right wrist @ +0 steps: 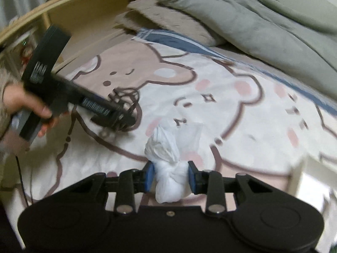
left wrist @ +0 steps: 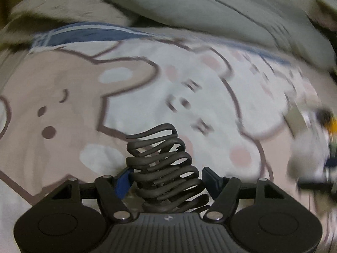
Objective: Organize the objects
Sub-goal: 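Close the left tool on the dark claw clip while the right tool grasps the white cloth bundle, then carry the claw clip with the left tool while the right tool carries the cloth bundle to the tray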
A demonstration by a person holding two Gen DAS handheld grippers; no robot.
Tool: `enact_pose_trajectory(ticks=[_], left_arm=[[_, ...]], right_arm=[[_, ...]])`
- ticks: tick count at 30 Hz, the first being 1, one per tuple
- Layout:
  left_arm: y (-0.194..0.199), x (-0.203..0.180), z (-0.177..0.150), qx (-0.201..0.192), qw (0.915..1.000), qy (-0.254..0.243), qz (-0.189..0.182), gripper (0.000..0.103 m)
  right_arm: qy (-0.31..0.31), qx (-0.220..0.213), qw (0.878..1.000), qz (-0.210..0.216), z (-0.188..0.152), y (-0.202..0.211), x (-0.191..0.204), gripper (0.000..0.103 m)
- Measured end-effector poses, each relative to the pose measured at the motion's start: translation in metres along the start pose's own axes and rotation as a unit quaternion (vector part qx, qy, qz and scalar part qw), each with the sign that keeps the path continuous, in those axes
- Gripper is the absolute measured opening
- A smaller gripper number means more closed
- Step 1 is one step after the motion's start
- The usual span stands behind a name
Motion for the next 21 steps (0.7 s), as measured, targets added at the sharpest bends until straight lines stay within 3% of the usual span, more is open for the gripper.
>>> enact_pose_trajectory(ticks=[4, 7, 10, 18, 21], left_arm=[[0.0, -0.016, -0.034, 0.047, 0.9944, -0.094, 0.013, 0.071], [0.002, -0.021, -0.053, 0.061, 0.9912, -0.117, 0.012, 0.072], [0.006, -0.023, -0.063, 0.057, 0.9939, -0.094, -0.006, 0.082], [0.029, -0.048, -0.063, 0.053, 0.9947, -0.029, -0.083, 0.083], [0.028, -0.07, -0.068, 0.06, 0.9922, -0.032, -0.104, 0.087]], right_arm=[[-0.052, 0.003, 0.999, 0.005, -0.023, 0.024, -0.006, 0.034], [-0.07, 0.008, 0.998, 0.001, -0.04, 0.035, -0.007, 0.034], [-0.084, 0.007, 0.996, -0.001, -0.049, 0.04, -0.009, 0.034], [-0.102, -0.016, 0.995, 0.004, -0.057, 0.063, -0.01, 0.035], [-0.112, -0.021, 0.993, 0.002, -0.06, 0.069, -0.016, 0.035]])
Point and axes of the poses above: each gripper's, at about its wrist camera, not at the fingertips, and y roughly against the way its jaws point, x to its left, z to its top, the point moved 7 cm from there along -y, roughly the way its jaws point, and after that the axes turned 13 degrees about y, right-handed, at the moved point
